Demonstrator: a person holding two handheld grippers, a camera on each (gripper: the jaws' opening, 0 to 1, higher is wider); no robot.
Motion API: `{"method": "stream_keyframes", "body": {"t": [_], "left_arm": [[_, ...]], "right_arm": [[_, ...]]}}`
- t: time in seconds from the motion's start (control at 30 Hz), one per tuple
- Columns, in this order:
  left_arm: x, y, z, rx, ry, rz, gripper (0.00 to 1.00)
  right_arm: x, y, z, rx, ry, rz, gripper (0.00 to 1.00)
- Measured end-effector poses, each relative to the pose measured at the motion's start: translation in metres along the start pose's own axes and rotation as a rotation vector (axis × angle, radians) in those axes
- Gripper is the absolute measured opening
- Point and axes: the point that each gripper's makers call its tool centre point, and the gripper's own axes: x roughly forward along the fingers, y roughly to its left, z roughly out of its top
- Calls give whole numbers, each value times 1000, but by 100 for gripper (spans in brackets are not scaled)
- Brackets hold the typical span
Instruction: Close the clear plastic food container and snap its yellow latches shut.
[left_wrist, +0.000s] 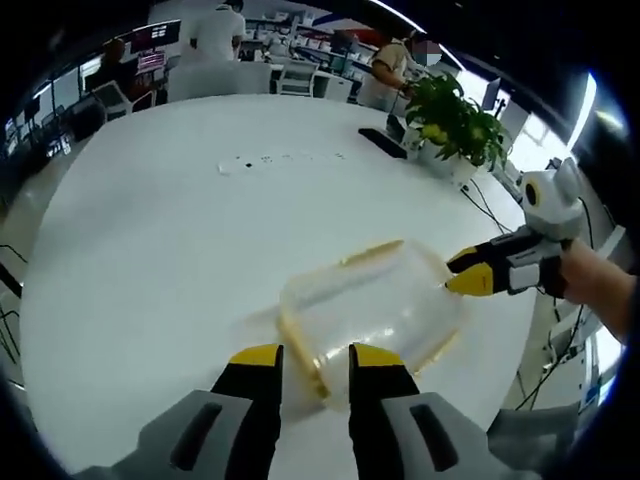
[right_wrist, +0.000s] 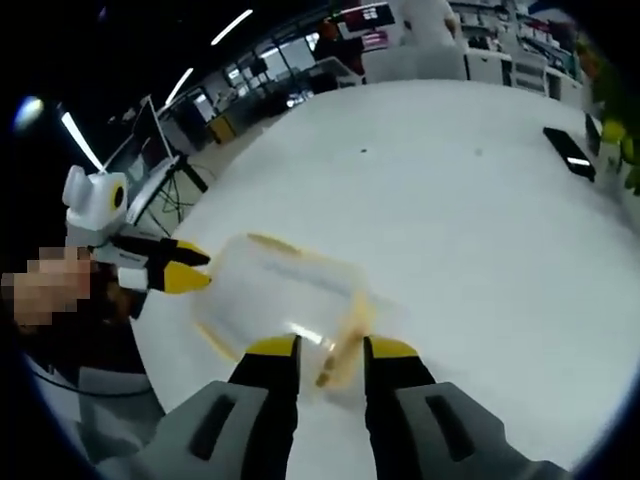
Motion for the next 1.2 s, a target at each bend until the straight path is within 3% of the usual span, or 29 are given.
{"method": "stream_keyframes", "body": {"t": [0.17, 0.5, 1.03, 1.2], "left_arm": [[1, -3, -2, -53, -5, -13, 19], [2, -3, -3, -80, -9, -14, 19], [4, -3, -4, -116, -6, -15, 18], [5, -3, -6, -167, 16, -32, 18]], "right_arm": [[0, 1, 0, 16, -13, 0, 22], [2, -1, 0, 66, -32, 3, 23], [4, 1, -3, 159, -62, 56, 23], [4, 6, -5, 178, -57, 82, 23]]}}
